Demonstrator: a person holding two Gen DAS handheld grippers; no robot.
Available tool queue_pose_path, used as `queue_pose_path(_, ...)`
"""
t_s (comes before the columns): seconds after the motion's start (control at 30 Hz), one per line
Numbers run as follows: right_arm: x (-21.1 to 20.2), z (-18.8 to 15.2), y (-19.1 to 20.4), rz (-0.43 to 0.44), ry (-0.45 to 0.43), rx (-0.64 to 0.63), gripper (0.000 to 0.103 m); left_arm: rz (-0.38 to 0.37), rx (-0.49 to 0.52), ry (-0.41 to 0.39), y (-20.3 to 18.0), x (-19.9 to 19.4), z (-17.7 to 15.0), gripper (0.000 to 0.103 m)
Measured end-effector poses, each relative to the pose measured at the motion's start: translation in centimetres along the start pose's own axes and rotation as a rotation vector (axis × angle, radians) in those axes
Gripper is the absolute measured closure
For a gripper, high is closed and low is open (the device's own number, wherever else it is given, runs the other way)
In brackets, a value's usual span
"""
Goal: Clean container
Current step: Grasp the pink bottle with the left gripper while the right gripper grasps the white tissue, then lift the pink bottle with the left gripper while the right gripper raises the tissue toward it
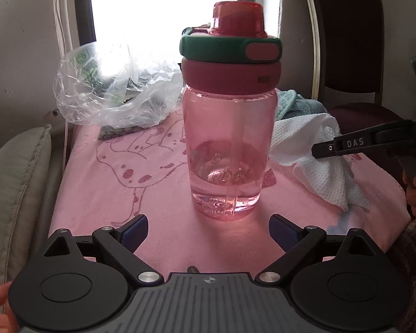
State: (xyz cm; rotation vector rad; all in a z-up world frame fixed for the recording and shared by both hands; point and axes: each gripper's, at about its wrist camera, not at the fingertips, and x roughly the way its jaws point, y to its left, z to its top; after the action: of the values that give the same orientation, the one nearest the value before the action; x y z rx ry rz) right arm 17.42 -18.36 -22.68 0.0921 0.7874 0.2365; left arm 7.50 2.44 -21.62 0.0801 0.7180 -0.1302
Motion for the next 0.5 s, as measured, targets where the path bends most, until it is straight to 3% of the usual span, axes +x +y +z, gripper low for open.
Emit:
queue_pose_path(0.27,-1.4,-0.5,0.5,0.007,0.015,0.032,0.084,0.054,-0.018,0.010,0.4,-1.0,0.0,0.006)
queue_pose_path(0.43,-1.5,-0.2,1.2,-0.052,0.029,0.018,0.054,0.078,-0.024,0.011,0.4,-2.0,0.2,0.003)
queue_pose_path(0.5,-1.9,-0.1,1.2,-0.069,0.026,0.030,0.048,0.079,-0.029,0.011,0.6,-2.3,0.1,0.003)
